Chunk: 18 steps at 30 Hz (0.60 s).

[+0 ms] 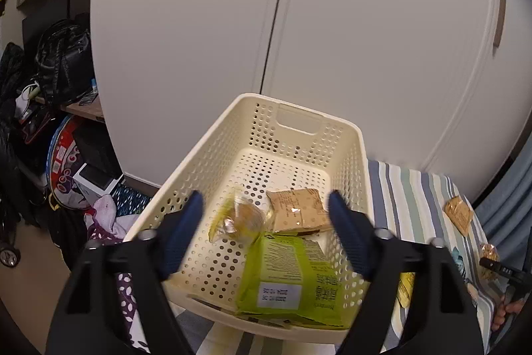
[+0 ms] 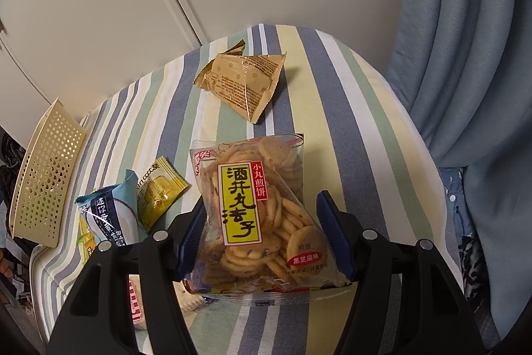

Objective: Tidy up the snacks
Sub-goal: 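Lower the cookie pack into the basket and open the left tool, then carry the round-biscuit bag with the right tool into the basket and release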

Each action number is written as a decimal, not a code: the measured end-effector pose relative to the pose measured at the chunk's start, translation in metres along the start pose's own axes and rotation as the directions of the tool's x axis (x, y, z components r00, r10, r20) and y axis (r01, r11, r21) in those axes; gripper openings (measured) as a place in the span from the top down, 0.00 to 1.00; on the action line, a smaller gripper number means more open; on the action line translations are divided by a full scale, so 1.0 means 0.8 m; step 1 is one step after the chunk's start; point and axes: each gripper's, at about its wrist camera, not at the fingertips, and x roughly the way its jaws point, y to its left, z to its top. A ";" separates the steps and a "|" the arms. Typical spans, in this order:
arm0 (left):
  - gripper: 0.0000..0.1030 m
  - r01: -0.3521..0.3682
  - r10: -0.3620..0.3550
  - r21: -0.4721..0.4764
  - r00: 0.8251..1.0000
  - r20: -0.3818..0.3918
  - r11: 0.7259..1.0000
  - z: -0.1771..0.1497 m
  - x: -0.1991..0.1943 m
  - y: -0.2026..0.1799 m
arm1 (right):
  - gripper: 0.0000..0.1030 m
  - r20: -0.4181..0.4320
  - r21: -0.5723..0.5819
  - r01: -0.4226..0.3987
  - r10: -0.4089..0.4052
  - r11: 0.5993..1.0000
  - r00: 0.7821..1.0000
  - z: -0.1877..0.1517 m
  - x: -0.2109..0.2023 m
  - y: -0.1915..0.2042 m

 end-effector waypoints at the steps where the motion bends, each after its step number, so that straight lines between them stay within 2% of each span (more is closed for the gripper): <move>1: 0.09 0.003 -0.002 -0.012 1.000 0.016 1.000 -0.002 -0.003 0.005 | 0.38 0.001 0.000 0.001 -0.001 1.000 1.000 0.000 0.000 0.000; 5: 0.08 -0.011 0.012 -0.029 1.000 0.007 1.000 -0.009 0.004 0.011 | 0.38 0.010 0.006 0.007 -0.007 1.000 1.000 0.000 -0.001 -0.001; 7: 0.05 -0.024 0.024 -0.038 1.000 0.003 0.999 -0.011 0.005 0.016 | 0.38 0.010 0.008 0.013 -0.013 1.000 1.000 -0.001 -0.001 -0.001; 18: 0.03 -0.096 0.099 -0.044 0.993 0.061 0.994 -0.015 -0.009 0.017 | 0.38 0.019 0.019 0.044 -0.044 0.999 0.999 0.001 -0.005 0.000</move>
